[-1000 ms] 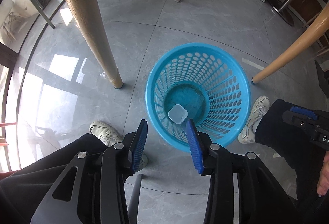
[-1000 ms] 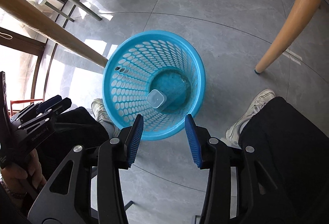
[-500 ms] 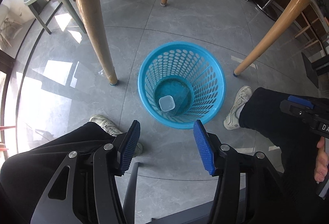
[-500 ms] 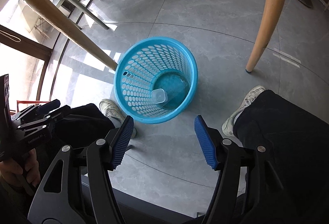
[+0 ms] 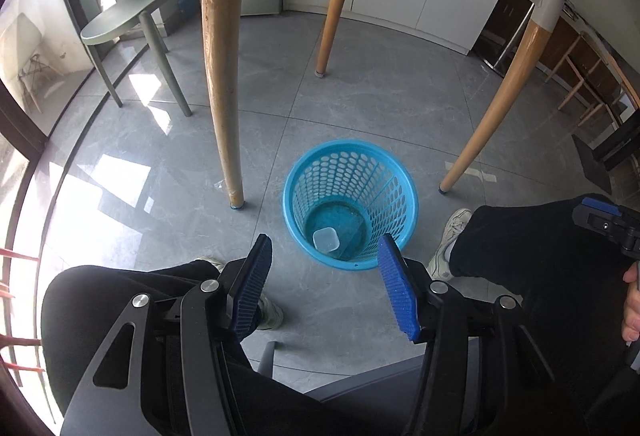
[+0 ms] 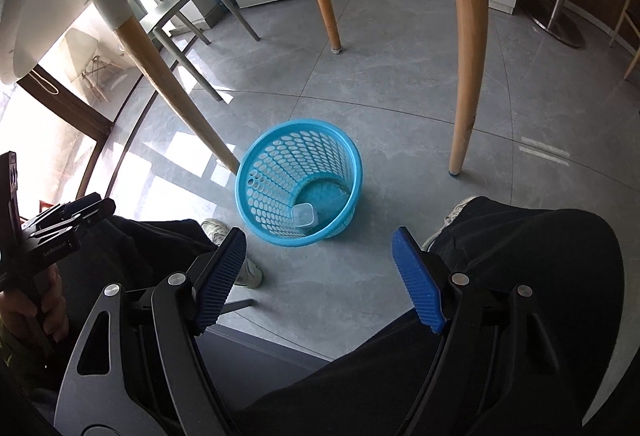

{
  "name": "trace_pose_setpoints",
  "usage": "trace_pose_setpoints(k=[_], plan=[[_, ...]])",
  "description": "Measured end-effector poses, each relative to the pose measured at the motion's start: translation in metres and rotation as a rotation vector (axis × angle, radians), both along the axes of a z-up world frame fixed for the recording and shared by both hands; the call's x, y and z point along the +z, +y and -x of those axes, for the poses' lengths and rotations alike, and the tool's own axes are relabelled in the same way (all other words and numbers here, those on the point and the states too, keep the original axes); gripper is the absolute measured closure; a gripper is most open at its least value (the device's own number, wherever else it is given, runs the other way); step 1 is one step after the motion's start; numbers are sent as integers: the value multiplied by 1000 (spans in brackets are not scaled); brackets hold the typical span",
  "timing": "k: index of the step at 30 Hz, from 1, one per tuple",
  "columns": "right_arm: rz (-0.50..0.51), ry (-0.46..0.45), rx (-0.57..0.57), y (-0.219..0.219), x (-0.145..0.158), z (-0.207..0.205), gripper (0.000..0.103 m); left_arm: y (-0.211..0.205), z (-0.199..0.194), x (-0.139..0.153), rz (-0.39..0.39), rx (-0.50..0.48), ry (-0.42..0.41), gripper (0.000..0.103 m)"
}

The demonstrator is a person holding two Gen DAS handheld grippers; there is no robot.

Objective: Collect trash
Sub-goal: 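Move the open left tool back to the second white cup on the table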

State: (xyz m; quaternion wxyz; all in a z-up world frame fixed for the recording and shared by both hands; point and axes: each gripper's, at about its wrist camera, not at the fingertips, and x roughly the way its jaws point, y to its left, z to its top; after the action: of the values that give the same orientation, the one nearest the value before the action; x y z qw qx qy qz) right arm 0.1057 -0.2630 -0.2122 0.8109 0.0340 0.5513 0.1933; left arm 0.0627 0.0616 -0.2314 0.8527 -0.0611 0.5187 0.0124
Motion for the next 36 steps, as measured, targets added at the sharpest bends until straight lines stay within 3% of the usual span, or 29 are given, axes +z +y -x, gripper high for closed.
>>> trace_pose_setpoints(k=[7,17,26,36], plan=[[8,-154,23,-13,59,18,27,2,23,60,-70,-6,-168,48],[-21,-328,54,-1,141,9,23,11,16,130,-49,13,-320,48],[-65,-437,80,17,191,-17,23,15,-12,167,-54,4,-415,48],[-98,-453,109,45,210,-75,23,18,-55,176,-50,-13,-428,48]])
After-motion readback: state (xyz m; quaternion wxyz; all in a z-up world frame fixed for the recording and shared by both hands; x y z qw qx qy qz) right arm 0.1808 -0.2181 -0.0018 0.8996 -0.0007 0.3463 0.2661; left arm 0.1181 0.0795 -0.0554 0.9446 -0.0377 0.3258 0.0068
